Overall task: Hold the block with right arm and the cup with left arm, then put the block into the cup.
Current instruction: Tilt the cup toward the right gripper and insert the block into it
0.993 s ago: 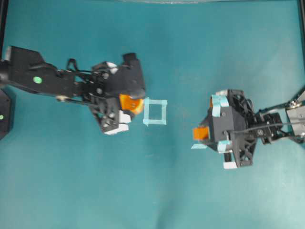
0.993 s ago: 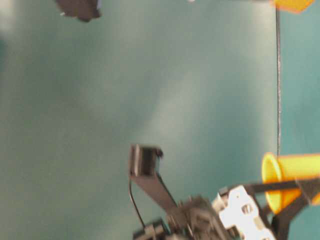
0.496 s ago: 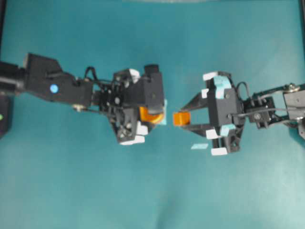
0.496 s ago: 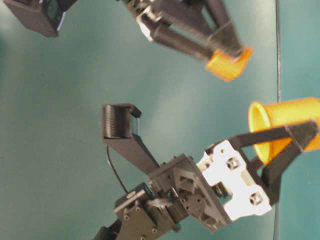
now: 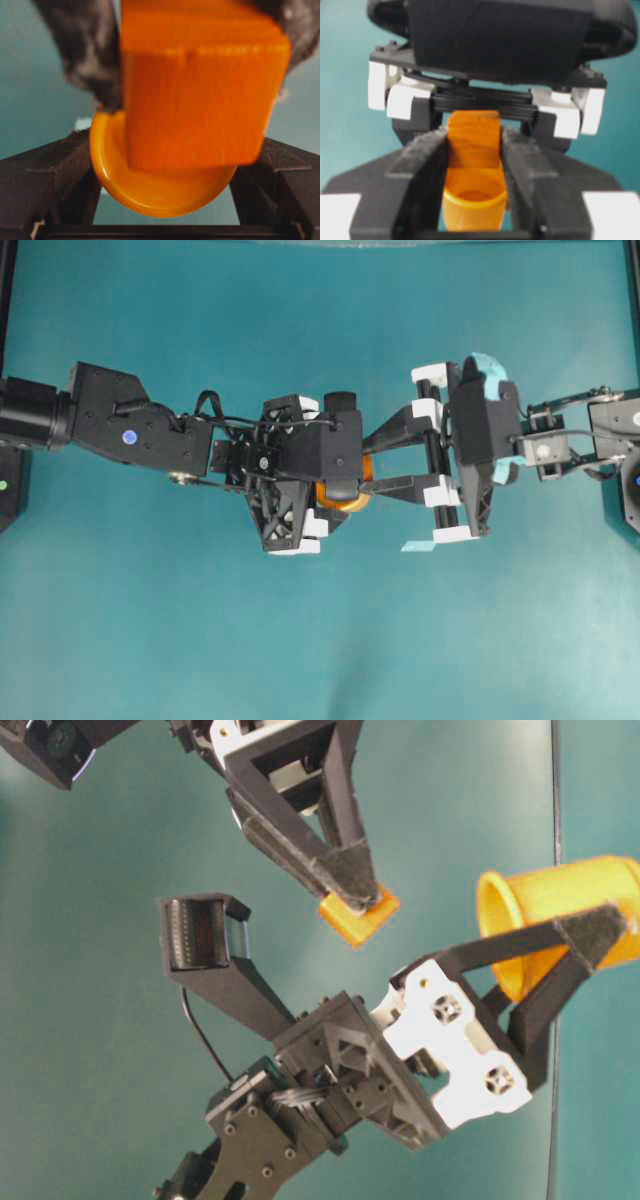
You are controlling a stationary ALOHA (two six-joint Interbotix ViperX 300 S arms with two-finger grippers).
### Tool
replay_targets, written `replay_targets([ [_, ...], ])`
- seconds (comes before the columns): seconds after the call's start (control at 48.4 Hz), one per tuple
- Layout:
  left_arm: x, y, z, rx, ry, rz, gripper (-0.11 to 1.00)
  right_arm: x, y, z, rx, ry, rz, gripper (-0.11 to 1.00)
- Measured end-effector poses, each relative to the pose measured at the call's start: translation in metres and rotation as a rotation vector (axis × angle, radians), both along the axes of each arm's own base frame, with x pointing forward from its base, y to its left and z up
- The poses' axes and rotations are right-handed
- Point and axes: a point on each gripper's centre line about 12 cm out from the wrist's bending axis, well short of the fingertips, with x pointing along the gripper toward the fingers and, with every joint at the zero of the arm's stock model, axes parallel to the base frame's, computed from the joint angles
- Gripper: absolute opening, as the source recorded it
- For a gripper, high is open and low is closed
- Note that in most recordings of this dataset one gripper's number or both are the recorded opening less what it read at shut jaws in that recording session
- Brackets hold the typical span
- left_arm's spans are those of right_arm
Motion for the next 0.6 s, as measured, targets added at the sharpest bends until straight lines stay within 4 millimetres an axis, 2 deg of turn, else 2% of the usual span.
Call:
replay_targets([
  [0.331,0.002,0.0,0.002,0.001,-0.006,-0.001,0.69,0.006,0.0,-0.017,0.005,0.034,0.006,0.4],
  [0.6,0.002,0.0,0.001,0.001,-0.005,-0.001,0.69,0.007,0.0,-0.021,0.005,0.043,0.006,0.4],
])
